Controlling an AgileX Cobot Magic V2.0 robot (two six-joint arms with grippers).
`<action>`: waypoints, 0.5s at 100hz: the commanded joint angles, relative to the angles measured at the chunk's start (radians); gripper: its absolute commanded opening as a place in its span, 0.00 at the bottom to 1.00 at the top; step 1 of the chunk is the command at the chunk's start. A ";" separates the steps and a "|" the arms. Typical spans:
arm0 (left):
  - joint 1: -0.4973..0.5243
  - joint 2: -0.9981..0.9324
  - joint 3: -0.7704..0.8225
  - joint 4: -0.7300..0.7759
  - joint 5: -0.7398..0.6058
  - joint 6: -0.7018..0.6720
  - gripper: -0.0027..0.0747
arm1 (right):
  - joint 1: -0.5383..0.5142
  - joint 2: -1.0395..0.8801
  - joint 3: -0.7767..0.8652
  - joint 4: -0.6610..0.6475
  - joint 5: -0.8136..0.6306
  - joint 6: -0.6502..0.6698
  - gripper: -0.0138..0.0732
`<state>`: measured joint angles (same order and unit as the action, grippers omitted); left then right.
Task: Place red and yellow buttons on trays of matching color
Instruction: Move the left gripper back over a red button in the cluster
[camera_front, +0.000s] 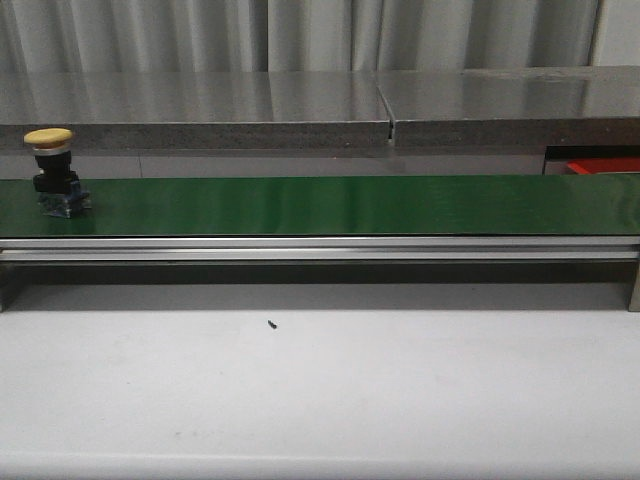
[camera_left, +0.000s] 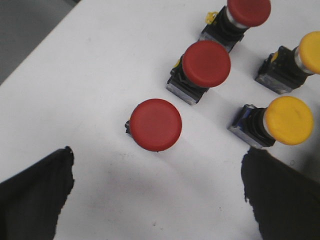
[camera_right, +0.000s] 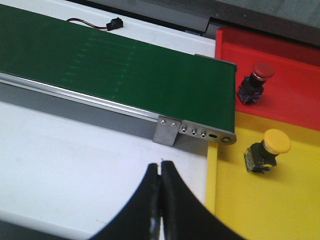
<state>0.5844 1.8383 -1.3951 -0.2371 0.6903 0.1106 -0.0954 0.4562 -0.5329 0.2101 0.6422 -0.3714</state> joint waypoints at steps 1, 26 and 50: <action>0.002 0.000 -0.058 -0.017 -0.048 -0.008 0.85 | 0.000 0.004 -0.027 0.004 -0.065 0.000 0.05; 0.002 0.096 -0.144 -0.026 -0.042 -0.008 0.85 | 0.000 0.004 -0.027 0.004 -0.065 0.000 0.05; 0.002 0.151 -0.161 -0.030 -0.047 -0.008 0.85 | 0.000 0.004 -0.027 0.004 -0.065 0.000 0.05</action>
<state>0.5844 2.0322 -1.5238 -0.2468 0.6820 0.1106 -0.0954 0.4562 -0.5329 0.2101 0.6422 -0.3714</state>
